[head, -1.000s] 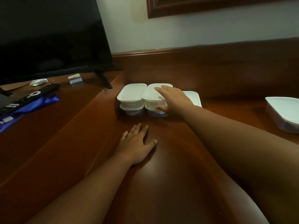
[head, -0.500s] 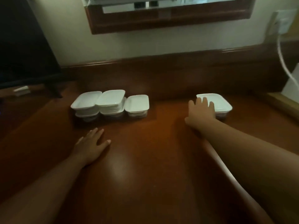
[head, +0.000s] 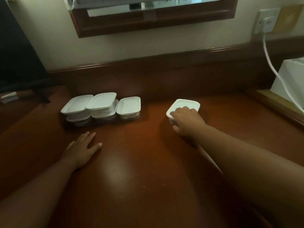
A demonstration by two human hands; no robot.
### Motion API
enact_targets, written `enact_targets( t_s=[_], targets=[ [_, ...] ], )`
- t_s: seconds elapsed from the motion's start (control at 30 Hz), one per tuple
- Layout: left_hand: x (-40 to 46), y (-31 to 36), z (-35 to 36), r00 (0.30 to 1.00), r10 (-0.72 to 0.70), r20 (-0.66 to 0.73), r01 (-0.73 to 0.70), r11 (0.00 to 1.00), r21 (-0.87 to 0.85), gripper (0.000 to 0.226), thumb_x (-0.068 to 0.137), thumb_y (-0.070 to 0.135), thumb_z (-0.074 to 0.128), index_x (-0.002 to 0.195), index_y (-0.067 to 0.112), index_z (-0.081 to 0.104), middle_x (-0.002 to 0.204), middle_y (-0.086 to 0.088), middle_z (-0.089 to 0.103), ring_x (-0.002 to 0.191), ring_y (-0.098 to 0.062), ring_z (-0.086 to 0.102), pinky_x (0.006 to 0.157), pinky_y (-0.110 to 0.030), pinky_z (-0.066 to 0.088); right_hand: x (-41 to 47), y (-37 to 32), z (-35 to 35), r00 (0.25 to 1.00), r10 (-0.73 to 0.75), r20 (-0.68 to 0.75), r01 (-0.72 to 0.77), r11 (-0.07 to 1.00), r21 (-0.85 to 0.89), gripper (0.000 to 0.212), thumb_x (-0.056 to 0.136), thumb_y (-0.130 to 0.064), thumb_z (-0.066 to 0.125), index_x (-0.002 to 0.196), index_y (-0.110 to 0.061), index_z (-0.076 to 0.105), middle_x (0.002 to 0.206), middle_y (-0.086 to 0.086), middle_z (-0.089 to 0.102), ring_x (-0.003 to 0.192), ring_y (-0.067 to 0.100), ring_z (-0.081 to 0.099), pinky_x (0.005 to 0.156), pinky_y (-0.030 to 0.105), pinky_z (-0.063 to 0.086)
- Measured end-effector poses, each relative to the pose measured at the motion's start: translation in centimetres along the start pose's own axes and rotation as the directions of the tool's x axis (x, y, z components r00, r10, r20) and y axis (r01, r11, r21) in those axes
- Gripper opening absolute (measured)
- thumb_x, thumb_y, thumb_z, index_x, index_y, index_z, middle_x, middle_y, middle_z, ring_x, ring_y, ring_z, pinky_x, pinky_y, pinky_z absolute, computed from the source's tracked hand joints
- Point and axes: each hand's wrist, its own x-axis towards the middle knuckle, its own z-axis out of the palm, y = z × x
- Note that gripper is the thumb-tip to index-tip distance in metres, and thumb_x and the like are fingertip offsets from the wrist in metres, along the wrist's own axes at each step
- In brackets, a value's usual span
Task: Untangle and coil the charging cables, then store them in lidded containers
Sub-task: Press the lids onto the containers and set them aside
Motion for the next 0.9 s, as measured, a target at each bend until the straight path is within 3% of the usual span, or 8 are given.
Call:
enact_targets(
  t_s=[0.13,0.23,0.33,0.43,0.6,0.7,0.8,0.9],
  targets=[
    [0.0,0.0,0.0,1.0,0.001,-0.003,-0.001,1.0,0.0,0.07,0.097,0.064,0.038,0.157,0.036,0.018,0.167,0.005,0.009,0.153,-0.015,0.008,0.122,-0.042,0.012,0.1,-1.3,0.5,0.994,0.1,0.047,-0.1,0.995,-0.006,0.074,0.086,-0.071,0.044,0.149,-0.034,0.03,0.156,0.005,0.031,0.141,0.03,0.03,0.112,0.05,0.026],
    [-0.1,0.1,0.1,1.0,0.003,-0.008,-0.003,1.0,-0.003,0.07,0.096,0.065,0.038,0.157,0.036,0.017,0.167,0.006,0.008,0.153,-0.014,0.008,0.123,-0.041,0.011,0.6,-2.5,0.8,0.985,0.113,0.134,-0.125,0.988,0.086,0.076,0.088,-0.074,0.039,0.153,-0.038,0.021,0.161,0.005,0.021,0.147,0.03,0.019,0.113,0.052,0.028],
    [0.1,0.0,0.1,1.0,0.004,-0.011,-0.004,1.0,-0.002,0.071,0.096,0.066,0.038,0.157,0.036,0.017,0.167,0.006,0.008,0.153,-0.014,0.007,0.122,-0.041,0.01,0.8,-4.6,-0.2,0.979,0.114,0.168,-0.123,0.991,0.046,0.085,0.082,-0.083,0.037,0.153,-0.037,0.023,0.16,0.005,0.023,0.146,0.032,0.021,0.107,0.049,0.038],
    [0.2,-0.2,0.2,1.0,0.005,-0.014,-0.005,1.0,-0.007,0.072,0.095,0.067,0.038,0.157,0.036,0.017,0.167,0.006,0.008,0.153,-0.014,0.006,0.123,-0.042,0.009,1.2,-7.4,-1.9,0.976,0.123,0.182,-0.126,0.992,0.001,0.093,0.076,-0.089,0.036,0.145,-0.027,0.041,0.151,0.007,0.039,0.139,0.031,0.033,0.103,0.046,0.041],
    [0.3,-0.3,0.3,1.0,0.006,-0.016,-0.006,1.0,-0.011,0.074,0.094,0.069,0.037,0.157,0.036,0.017,0.167,0.006,0.008,0.153,-0.014,0.007,0.123,-0.042,0.009,3.1,-10.3,-4.1,0.979,-0.112,0.172,0.082,0.982,0.172,0.075,0.078,-0.081,0.048,0.134,-0.03,0.055,0.128,-0.001,0.063,0.109,0.022,0.058,0.089,0.038,0.052],
    [0.2,-0.3,0.2,1.0,0.003,-0.014,-0.003,1.0,-0.016,0.075,0.094,0.07,0.037,0.157,0.036,0.017,0.167,0.006,0.007,0.153,-0.014,0.007,0.123,-0.042,0.008,3.0,-10.7,-4.1,0.946,-0.252,0.206,0.22,0.962,0.163,0.059,0.087,-0.067,0.051,0.136,-0.036,0.053,0.142,-0.005,0.054,0.126,0.02,0.048,0.099,0.042,0.042],
    [0.1,-0.2,0.2,1.0,-0.006,-0.013,0.005,1.0,-0.01,0.075,0.094,0.07,0.036,0.157,0.036,0.016,0.167,0.007,0.007,0.153,-0.014,0.006,0.123,-0.041,0.007,2.5,-10.4,-3.8,0.907,-0.316,0.277,0.217,0.917,0.336,0.05,0.095,-0.047,0.05,0.144,-0.038,0.045,0.157,-0.006,0.034,0.144,0.017,0.027,0.115,0.044,0.026],
    [0.1,-0.1,0.1,1.0,-0.003,-0.01,0.003,1.0,-0.012,0.075,0.093,0.07,0.036,0.157,0.036,0.016,0.167,0.006,0.007,0.153,-0.014,0.006,0.123,-0.041,0.007,1.9,-10.7,-3.2,0.915,-0.29,0.279,0.193,0.925,0.328,0.058,0.096,-0.055,0.047,0.15,-0.037,0.036,0.159,-0.004,0.028,0.143,0.019,0.023,0.115,0.041,0.027]
  ],
)
